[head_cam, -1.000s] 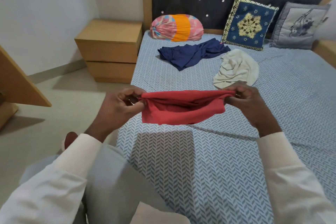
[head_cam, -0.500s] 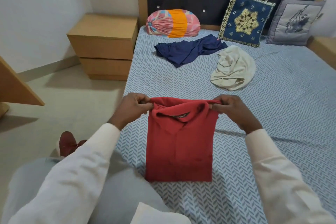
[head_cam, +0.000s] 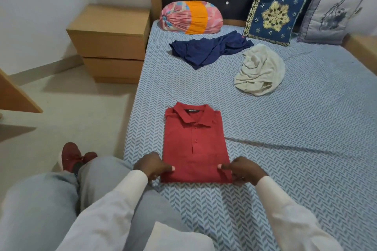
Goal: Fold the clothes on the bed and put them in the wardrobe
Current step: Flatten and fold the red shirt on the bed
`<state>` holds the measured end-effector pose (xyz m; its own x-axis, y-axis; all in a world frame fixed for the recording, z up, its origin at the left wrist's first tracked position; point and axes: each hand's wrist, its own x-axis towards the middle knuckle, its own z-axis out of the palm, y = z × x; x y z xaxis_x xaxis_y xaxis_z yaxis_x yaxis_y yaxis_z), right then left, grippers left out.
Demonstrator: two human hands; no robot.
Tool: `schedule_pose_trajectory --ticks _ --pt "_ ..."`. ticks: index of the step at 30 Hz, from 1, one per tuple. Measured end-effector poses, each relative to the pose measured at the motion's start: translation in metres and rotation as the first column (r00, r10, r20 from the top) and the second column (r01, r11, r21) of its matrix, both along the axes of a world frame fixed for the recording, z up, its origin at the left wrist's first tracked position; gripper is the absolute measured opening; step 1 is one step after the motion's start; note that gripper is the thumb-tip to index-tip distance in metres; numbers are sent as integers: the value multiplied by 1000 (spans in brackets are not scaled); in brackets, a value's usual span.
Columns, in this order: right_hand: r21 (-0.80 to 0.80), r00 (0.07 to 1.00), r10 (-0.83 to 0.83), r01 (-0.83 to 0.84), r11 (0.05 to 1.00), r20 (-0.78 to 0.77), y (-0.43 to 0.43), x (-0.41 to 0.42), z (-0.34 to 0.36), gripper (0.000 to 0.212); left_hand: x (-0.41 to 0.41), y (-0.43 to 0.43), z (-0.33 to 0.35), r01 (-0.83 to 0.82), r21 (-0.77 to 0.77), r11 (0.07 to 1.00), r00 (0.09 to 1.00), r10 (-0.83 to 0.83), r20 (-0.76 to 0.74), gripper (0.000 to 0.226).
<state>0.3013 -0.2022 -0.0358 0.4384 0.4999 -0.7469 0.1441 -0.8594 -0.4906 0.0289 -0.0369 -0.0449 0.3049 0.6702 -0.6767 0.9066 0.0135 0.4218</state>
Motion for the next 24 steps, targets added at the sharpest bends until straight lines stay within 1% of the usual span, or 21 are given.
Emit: schedule_pose_trajectory --ticks 1,3,6,8,10,11,14,15,16,18,19,21,22,23,24 --pt "-2 999 -22 22 1000 -28 -4 -3 0 35 1 -6 2 18 10 1000 1000 -18 -5 50" --pt "9 997 -39 40 999 -59 -6 -6 -1 30 2 -13 3 29 -35 999 999 -28 31 44" --pt "12 992 7 -5 1000 -126 -8 -6 1 22 -4 -15 10 43 -70 997 998 -39 57 32" --pt "32 976 34 -28 999 -216 -10 -2 8 23 -10 -8 19 81 -50 995 996 -79 35 31" --pt "12 955 89 -89 996 -283 -12 -3 11 27 -17 -1 27 149 -40 988 988 -150 -23 29" --pt "-23 945 135 -148 989 -298 -13 -6 10 27 -19 0 29 200 -42 979 977 -202 -63 26" --pt "-173 924 272 -324 930 -268 -8 -15 0 27 -21 -2 26 304 -66 950 938 -311 -156 26" --pt "-214 920 321 -369 905 -226 -3 -15 1 31 -21 -2 22 310 -60 949 933 -316 -171 27" --pt "-244 911 385 -411 878 -151 5 -13 4 36 -21 0 19 304 -38 952 935 -306 -179 30" --pt "-275 854 509 -467 840 105 28 -3 15 43 -22 7 13 203 20 979 972 -199 -123 39" --pt "-245 827 514 -462 852 228 43 0 23 44 -22 11 10 126 52 991 990 -122 -69 42" --pt "-68 797 425 -441 895 429 81 0 30 41 -17 22 6 2 153 988 999 -8 38 39" --pt "52 783 370 -454 890 499 98 -2 31 36 -13 23 5 -51 200 979 994 31 102 33" --pt "161 767 336 -490 857 546 120 -6 31 27 -7 26 3 -107 227 968 982 66 178 28" --pt "244 743 322 -541 805 586 142 -11 30 18 -2 29 1 -146 238 960 966 86 244 26"
